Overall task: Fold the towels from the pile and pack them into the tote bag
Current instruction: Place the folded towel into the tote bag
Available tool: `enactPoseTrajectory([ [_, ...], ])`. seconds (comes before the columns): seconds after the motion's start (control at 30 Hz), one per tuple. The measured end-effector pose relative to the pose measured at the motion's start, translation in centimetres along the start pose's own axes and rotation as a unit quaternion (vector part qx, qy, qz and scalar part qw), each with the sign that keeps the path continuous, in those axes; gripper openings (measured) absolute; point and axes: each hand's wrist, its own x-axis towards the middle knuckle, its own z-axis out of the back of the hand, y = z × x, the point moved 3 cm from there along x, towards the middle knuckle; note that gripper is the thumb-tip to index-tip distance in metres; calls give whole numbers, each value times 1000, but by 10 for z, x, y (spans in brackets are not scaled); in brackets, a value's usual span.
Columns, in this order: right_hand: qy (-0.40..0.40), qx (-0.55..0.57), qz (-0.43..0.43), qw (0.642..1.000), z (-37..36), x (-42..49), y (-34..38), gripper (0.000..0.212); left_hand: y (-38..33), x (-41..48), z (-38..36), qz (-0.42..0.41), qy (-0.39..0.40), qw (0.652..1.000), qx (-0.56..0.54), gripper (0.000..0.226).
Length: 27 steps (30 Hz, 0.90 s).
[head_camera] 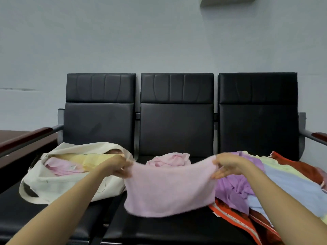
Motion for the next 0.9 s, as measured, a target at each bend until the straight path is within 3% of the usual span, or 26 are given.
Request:
enactPoseTrajectory([
  [0.07, -16, 11, 19, 1000, -5, 24, 2, 26, -5, 23, -8, -7, -21, 998, 53, 14],
  [0.13, -122, 79, 152, 978, 5, 42, 23, 25, -30, 43, -5, -109, -150, 983, -5, 19],
  [0.2, -241, 173, 267, 917, 23, 42, 47, 16, -68, 33, 6, -224, -298, 923, -94, 17],
  [0.23, -259, 213, 313, 889, 29, 36, 56, 17, -85, 22, 10, -272, -332, 891, -147, 15],
  [0.33, -266, 223, 400, 849, 32, 8, 66, 21, -103, -1, 13, -351, -327, 844, -241, 18],
  [0.57, -333, 160, 434, 822, 26, -47, 35, 16, -61, -64, 8, -357, -310, 847, -243, 14],
  [0.63, -325, 172, 427, 826, 27, -60, 27, 17, -49, -82, 8, -356, -293, 862, -212, 17],
  [0.73, -282, 157, 378, 868, 27, -61, 11, 21, -29, -97, 4, -343, -271, 883, -173, 20],
  [0.9, -191, -20, 190, 963, 2, -18, -51, 14, 37, -69, -27, -158, -159, 970, -93, 24],
])
